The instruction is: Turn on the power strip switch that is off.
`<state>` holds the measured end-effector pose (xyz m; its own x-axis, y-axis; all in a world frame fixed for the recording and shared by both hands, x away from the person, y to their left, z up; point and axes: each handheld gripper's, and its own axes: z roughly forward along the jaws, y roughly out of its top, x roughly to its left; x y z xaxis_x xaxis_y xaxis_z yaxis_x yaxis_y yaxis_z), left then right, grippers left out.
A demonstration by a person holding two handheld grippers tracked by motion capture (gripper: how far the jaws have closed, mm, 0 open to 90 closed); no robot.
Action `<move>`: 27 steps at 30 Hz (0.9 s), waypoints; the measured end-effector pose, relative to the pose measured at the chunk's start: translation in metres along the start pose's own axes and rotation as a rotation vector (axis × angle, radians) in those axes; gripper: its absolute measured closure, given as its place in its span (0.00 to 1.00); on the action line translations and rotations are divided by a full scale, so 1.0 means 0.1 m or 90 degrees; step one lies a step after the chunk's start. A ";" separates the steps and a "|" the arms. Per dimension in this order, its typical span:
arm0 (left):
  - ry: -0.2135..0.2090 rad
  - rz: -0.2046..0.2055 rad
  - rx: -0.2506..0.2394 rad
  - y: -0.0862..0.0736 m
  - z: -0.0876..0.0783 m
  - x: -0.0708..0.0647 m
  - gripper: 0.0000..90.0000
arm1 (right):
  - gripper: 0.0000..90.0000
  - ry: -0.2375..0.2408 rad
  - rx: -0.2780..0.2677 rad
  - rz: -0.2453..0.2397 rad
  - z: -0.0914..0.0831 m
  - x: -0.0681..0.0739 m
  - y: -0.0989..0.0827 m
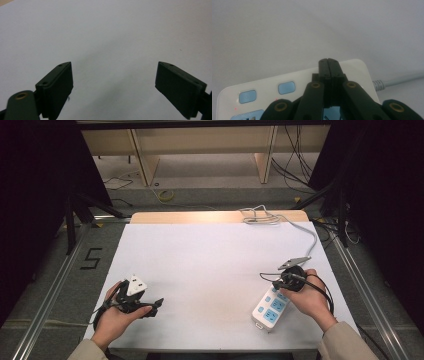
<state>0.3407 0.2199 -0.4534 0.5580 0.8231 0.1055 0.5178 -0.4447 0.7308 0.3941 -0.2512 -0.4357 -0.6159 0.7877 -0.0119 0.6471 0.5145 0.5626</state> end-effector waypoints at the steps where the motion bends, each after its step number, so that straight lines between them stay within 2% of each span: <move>1: 0.000 0.000 0.000 0.00 0.00 0.00 0.16 | 1.00 0.000 0.001 0.001 0.00 0.00 0.00; 27: -0.001 0.001 0.000 0.00 0.00 0.00 0.16 | 1.00 0.001 0.018 -0.008 0.04 0.02 0.02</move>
<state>0.3408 0.2196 -0.4536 0.5597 0.8220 0.1055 0.5167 -0.4457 0.7310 0.3960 -0.2477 -0.4383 -0.6247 0.7807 -0.0183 0.6516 0.5340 0.5388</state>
